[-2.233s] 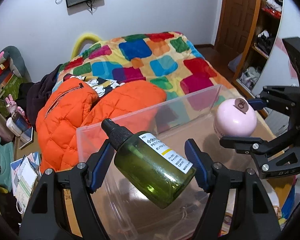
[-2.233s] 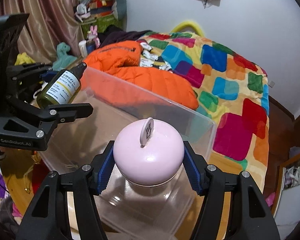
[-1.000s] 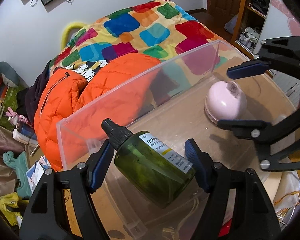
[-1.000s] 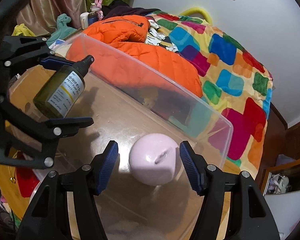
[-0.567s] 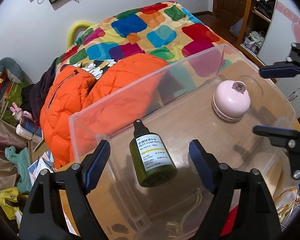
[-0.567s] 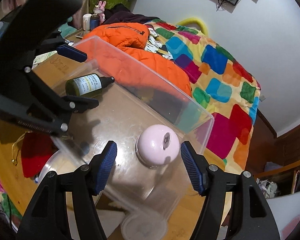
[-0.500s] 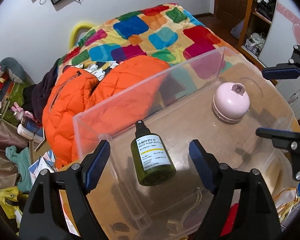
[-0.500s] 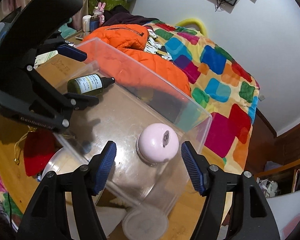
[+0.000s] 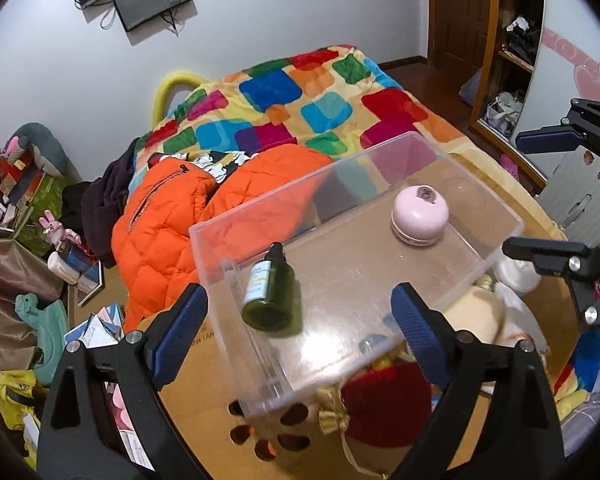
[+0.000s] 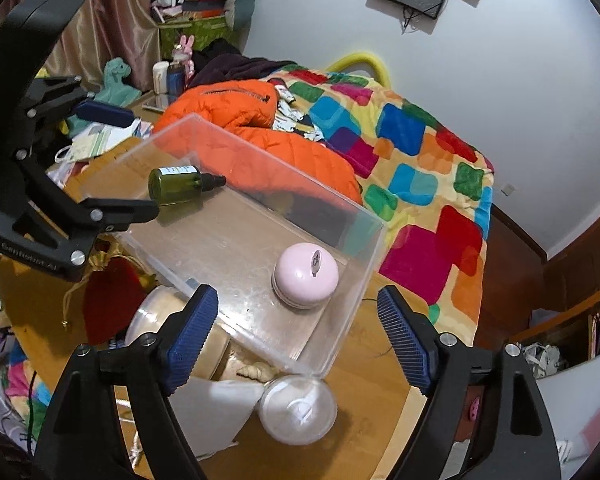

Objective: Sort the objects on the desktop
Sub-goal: 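Lower the green bottle into the clear bin and open the left gripper, then move the right gripper to the white round jar and close on it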

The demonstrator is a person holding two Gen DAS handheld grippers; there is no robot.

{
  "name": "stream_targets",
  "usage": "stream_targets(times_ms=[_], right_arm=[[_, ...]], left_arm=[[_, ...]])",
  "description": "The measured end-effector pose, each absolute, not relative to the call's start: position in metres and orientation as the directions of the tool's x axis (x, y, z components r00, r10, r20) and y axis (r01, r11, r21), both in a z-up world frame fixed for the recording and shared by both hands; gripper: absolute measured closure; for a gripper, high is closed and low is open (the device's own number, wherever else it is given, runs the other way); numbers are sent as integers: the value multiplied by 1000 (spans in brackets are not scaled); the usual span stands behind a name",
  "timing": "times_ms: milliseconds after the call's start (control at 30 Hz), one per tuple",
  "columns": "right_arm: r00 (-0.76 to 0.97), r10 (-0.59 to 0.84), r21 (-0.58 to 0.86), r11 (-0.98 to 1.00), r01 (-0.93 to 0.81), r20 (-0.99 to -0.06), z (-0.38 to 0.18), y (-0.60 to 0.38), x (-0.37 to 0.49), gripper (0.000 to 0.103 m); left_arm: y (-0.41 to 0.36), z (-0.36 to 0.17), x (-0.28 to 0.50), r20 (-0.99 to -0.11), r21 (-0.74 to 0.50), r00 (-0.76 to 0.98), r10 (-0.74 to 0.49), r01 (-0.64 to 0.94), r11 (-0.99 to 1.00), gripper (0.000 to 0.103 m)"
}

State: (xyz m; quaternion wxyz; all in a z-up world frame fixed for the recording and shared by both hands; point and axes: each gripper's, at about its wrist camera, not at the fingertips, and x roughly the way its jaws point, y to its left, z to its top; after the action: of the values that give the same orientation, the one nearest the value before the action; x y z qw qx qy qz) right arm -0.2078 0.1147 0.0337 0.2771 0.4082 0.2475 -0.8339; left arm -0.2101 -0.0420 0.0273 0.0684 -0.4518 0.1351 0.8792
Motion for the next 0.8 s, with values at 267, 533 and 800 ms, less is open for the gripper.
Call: stream_targets(times_ms=[267, 533, 800], right_arm=[[-547, -272, -192, -739, 645, -792, 45, 130, -183, 23], [-569, -279, -189, -755, 628, -773, 50, 149, -164, 23], [-596, -316, -158, -778, 609, -738, 55, 170, -147, 22]], left_arm=[[-38, 45, -178, -789, 179, -614, 7, -240, -954, 9], [-40, 58, -148, -748, 197, -664, -8, -210, -958, 8], [-55, 64, -118, -695, 71, -718, 37, -119, -990, 6]])
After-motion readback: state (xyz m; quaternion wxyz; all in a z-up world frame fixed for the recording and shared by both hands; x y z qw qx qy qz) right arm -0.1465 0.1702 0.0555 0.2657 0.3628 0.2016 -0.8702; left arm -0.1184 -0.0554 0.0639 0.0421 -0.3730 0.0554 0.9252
